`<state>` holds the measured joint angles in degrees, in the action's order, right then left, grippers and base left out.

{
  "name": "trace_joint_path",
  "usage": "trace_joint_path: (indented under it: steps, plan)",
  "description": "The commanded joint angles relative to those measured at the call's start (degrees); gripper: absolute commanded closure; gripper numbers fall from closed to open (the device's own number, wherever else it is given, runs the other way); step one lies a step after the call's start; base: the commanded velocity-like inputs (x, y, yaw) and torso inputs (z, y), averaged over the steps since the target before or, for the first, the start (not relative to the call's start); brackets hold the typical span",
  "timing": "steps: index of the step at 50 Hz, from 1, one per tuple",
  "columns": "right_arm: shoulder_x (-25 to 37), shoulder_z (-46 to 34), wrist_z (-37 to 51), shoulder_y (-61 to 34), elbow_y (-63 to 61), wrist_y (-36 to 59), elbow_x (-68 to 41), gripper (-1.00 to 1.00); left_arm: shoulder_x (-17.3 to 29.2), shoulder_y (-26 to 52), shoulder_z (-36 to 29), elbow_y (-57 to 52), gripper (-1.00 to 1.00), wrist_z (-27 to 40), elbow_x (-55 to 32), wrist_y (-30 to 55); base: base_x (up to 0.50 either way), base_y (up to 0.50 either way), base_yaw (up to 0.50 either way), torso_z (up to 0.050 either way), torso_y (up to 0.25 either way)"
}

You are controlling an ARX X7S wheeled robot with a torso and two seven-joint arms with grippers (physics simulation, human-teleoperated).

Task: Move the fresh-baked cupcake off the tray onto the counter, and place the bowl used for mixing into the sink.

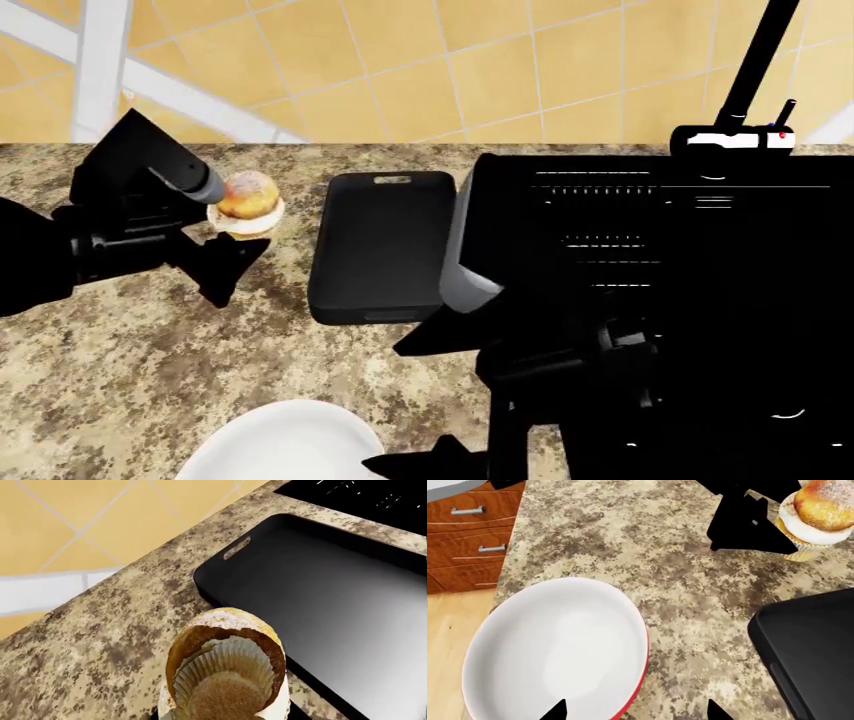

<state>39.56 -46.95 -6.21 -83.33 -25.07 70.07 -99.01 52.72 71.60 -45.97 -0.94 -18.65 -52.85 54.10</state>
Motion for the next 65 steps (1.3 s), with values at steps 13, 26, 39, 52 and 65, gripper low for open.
trace_joint_path:
  steps: [13, 26, 39, 52, 65]
  plan:
    - [-5.31, -5.19, -3.08, -1.76, 4.86, 3.13, 4.61, -1.0, 1.24, -4.12, 2.62, 6.01, 1.0, 5.27, -1.94, -0.41, 0.0, 0.0, 0.0, 0.0, 0.0]
    - [-10.5, -10.45, -8.72, -3.49, 11.61, 4.83, 11.27, -1.0, 0.99, -5.19, 2.53, 6.97, 1.0, 5.29, -1.38, -1.78, 0.0, 0.0, 0.0, 0.0, 0.0]
    - [-12.58, -13.5, -11.87, -3.86, 14.05, 4.07, 16.18, -1.0, -0.34, -5.42, 1.19, 10.23, 1.0, 5.04, 0.3, -1.87, 0.0, 0.0, 0.0, 0.0, 0.0]
    - [-12.87, -13.77, -10.15, -4.79, 11.51, 5.63, 12.91, -1.0, -1.5, -5.03, -0.17, 11.49, 1.0, 4.29, 1.61, -1.76, 0.0, 0.0, 0.0, 0.0, 0.0]
    - [-15.0, -16.75, -9.8, -3.49, 9.48, 6.68, 12.16, 1.0, -2.99, -5.26, -1.17, 13.01, 1.0, 3.28, 2.96, -3.27, 0.0, 0.0, 0.0, 0.0, 0.0]
